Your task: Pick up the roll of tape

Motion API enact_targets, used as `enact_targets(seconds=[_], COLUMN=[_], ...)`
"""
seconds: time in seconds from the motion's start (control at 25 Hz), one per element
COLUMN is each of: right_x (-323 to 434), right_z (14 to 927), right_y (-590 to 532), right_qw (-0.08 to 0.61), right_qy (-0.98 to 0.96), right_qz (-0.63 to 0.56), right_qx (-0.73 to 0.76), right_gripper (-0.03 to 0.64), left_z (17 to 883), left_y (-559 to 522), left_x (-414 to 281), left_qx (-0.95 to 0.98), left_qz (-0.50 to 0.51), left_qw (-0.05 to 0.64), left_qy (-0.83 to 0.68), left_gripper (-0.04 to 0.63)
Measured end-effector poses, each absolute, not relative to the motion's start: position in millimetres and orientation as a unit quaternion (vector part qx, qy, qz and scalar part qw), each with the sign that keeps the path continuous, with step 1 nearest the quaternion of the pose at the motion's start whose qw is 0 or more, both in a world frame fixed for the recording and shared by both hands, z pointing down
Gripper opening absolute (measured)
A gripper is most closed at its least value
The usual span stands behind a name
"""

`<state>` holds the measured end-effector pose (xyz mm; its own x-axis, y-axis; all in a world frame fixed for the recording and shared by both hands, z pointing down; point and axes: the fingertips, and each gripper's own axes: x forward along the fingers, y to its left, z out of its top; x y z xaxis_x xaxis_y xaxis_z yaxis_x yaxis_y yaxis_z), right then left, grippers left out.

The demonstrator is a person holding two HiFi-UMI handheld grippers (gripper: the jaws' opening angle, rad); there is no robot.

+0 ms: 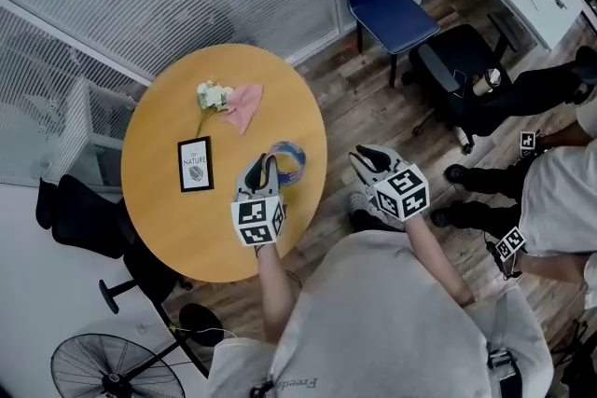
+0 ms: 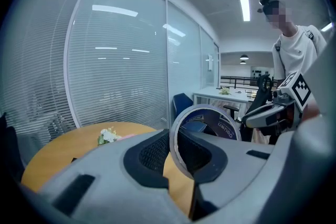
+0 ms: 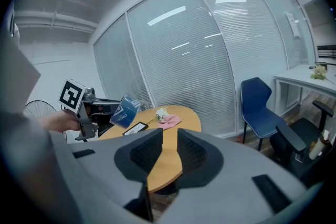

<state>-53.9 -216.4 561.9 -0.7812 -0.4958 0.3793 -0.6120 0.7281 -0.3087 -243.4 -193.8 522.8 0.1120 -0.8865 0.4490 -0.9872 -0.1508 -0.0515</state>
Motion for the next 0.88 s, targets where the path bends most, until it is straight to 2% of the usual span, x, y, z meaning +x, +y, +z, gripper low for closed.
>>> enact_targets(seconds=[0.4,0.6,0.88], right_x=[-52.9,-52.5,-51.6], right_z=[561.8,561.0,561.9], right_y=[-221.1,-223.4,-222.9], right_qw=[0.133,0.128,0.131], right_qy=[-0.919,-0.919,-0.920], right_qz=[0.210,0.209,0.201], right_qx=[0.304,0.309,0.310], right_gripper=[0.078,0.001,-0.003], left_z=[524.4,526.7,530.8], left_y=[-194.1,-193.6,-192.0], left_x=[-243.8,-243.9,-247.5], left_qx=[0.735,0.735,0.734], left_qz=[0.188,0.188,0.186], left_qw=[0.132,0.134,0.137], left_qy=[-0.639,-0.637,-0.639], left_gripper=[0.054,0.054,0.054])
